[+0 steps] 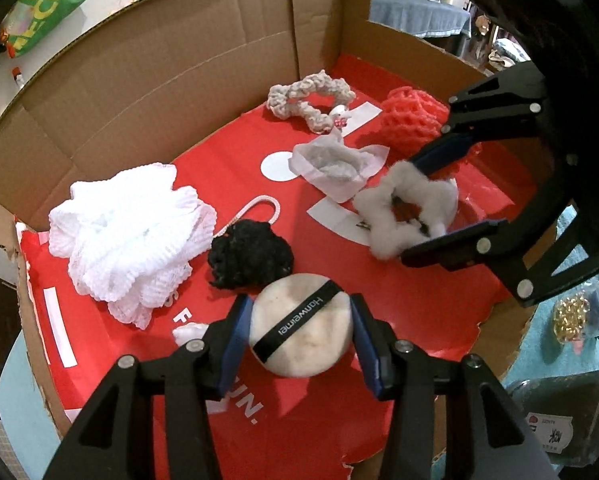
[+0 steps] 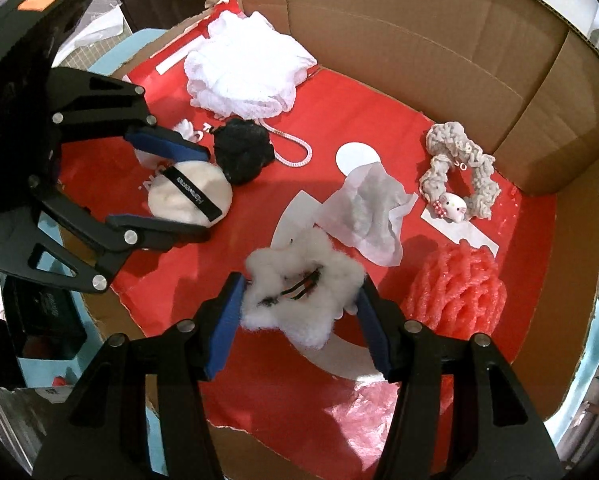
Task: Organize soft objects
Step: 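Open both grippers to release the puff and star clip in the box, then withdraw both grippers from the box back over the table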
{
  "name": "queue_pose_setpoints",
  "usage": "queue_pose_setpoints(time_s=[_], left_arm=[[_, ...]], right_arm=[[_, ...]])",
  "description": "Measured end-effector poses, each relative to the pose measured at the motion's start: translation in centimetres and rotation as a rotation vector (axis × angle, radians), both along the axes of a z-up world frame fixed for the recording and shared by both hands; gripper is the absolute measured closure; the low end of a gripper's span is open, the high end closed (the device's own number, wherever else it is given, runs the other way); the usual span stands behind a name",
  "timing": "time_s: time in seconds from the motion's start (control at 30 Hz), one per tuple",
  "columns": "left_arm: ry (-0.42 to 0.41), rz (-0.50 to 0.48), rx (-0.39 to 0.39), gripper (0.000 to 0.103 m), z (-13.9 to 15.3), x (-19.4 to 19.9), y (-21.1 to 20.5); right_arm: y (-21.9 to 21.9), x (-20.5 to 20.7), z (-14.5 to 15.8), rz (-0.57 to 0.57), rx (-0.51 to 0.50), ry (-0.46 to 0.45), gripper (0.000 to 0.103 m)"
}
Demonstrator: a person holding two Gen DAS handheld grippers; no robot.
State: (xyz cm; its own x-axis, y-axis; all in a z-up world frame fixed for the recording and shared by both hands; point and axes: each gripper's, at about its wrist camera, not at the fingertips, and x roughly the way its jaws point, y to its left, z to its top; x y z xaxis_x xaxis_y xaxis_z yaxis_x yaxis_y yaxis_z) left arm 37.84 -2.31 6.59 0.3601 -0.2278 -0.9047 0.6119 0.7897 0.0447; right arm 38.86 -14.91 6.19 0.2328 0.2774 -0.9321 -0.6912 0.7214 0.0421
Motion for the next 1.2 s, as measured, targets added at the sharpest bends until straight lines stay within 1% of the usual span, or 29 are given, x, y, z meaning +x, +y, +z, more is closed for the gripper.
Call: queue_pose_setpoints(time_s=[0.13, 0.17, 0.2, 0.23, 0.27, 0.33, 0.43, 0.53, 0.57, 0.63, 0.7, 0.77, 0.9, 1.0, 1.03, 1.1, 1.2], left_arm=[[-0.005, -0.002, -0.007, 0.048, -0.1, 0.0, -0.3], [-0.010, -0.002, -0.011, 0.045, 0.0, -0.2, -0.4], [-0.016, -0.002, -0.013, 0.039, 0.2, -0.5, -0.2], [-0.022, -0.001, -0.016, 0.037, 0.4, -0.6, -0.1], [-0.032, -0.001, -0.022, 0.033, 0.8, -1.0, 0.0], [-0.056, 0.007, -0.033, 0.031, 1.6, -1.6, 0.3], [-0.088, 0.040, -0.063, 0.030, 3.4, -2.8, 1.0], [-0.139, 0.076, -0.093, 0.023, 5.6, -4.9, 1.7], [-0.171, 0.090, -0.110, 0.020, 6.8, -6.0, 2.0], [-0.222, 0.110, -0.135, 0.015, 8.6, -7.8, 2.1], [-0.268, 0.127, -0.173, 0.010, 10.3, -10.1, 2.3], [-0.305, 0.145, -0.206, 0.008, 11.7, -12.1, 2.4], [-0.389, 0.186, -0.280, 0.002, 14.2, -16.5, 2.7], [-0.443, 0.216, -0.307, 0.000, 15.1, -19.4, 3.0], [-0.463, 0.221, -0.321, 0.000, 15.4, -20.6, 3.0], [-0.505, 0.237, -0.340, 0.000, 15.7, -22.8, 2.9], [-0.554, 0.257, -0.376, 0.000, 15.8, -25.4, 2.9]], right_arm=[[0.8, -0.2, -0.1, 0.000, -0.014, -0.004, 0.047], [0.9, -0.3, -0.1, 0.002, -0.015, -0.008, 0.046], [1.0, -0.4, -0.1, 0.001, -0.014, -0.009, 0.042], [1.0, -0.4, 0.0, -0.002, -0.014, -0.012, 0.039], [1.1, -0.6, 0.0, -0.004, -0.013, -0.016, 0.039], [1.0, -0.8, 0.3, -0.014, -0.014, -0.031, 0.039], [0.5, -1.5, 1.5, -0.041, 0.003, -0.056, 0.039], [-0.2, -2.7, 3.8, -0.078, 0.033, -0.099, 0.037], [-0.5, -3.5, 4.9, -0.095, 0.048, -0.118, 0.036], [-1.1, -4.9, 6.3, -0.117, 0.066, -0.158, 0.028], [-1.7, -6.8, 8.3, -0.140, 0.079, -0.219, 0.027], [-2.5, -8.9, 10.2, -0.163, 0.110, -0.258, 0.026], [-3.7, -12.8, 13.4, -0.207, 0.166, -0.341, 0.019], [-4.6, -16.6, 15.5, -0.228, 0.207, -0.411, 0.018], [-4.9, -18.1, 16.1, -0.242, 0.220, -0.440, 0.016], [-5.3, -20.7, 17.1, -0.261, 0.238, -0.491, 0.012], [-5.8, -24.7, 17.9, -0.285, 0.262, -0.577, 0.011]])
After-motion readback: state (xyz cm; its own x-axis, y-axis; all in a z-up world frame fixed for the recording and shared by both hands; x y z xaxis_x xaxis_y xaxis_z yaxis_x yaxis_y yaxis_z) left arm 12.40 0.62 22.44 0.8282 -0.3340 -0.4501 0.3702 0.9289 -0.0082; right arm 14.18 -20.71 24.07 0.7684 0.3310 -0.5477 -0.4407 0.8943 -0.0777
